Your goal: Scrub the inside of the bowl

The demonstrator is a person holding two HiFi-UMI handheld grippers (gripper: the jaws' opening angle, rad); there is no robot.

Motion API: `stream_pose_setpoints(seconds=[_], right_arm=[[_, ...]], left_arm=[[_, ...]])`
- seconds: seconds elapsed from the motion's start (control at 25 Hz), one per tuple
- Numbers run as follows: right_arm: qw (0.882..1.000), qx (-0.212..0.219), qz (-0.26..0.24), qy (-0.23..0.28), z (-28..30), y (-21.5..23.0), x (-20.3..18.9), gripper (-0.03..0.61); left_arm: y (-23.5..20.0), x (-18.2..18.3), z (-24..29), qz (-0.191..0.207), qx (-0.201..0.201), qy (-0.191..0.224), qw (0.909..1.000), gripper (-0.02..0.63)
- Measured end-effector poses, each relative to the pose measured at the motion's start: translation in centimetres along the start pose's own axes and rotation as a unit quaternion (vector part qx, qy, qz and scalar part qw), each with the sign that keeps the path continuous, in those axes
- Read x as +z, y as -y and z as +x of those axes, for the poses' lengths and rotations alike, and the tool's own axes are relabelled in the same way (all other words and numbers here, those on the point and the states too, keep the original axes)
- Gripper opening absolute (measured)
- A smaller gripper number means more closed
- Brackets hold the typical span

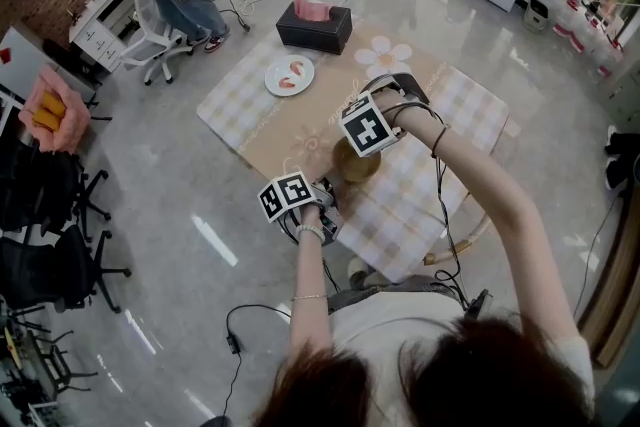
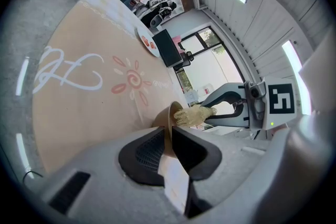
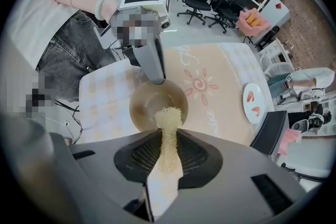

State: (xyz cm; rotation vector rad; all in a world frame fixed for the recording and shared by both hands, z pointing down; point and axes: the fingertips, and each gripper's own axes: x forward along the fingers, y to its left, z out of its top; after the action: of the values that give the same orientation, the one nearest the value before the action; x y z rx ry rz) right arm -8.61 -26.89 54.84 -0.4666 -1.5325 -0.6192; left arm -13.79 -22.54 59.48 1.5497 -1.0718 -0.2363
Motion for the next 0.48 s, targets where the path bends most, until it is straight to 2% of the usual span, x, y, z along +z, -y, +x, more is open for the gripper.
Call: stream_pose_setpoints(seconds=[0.48], right_arm=[[1.0, 0.018, 0.016, -0.01, 0.0, -1.7, -0.4, 0.078]], left_arm=[[0.1, 0.0, 0.0, 0.002, -0.003, 0.002, 1.0, 0.052]])
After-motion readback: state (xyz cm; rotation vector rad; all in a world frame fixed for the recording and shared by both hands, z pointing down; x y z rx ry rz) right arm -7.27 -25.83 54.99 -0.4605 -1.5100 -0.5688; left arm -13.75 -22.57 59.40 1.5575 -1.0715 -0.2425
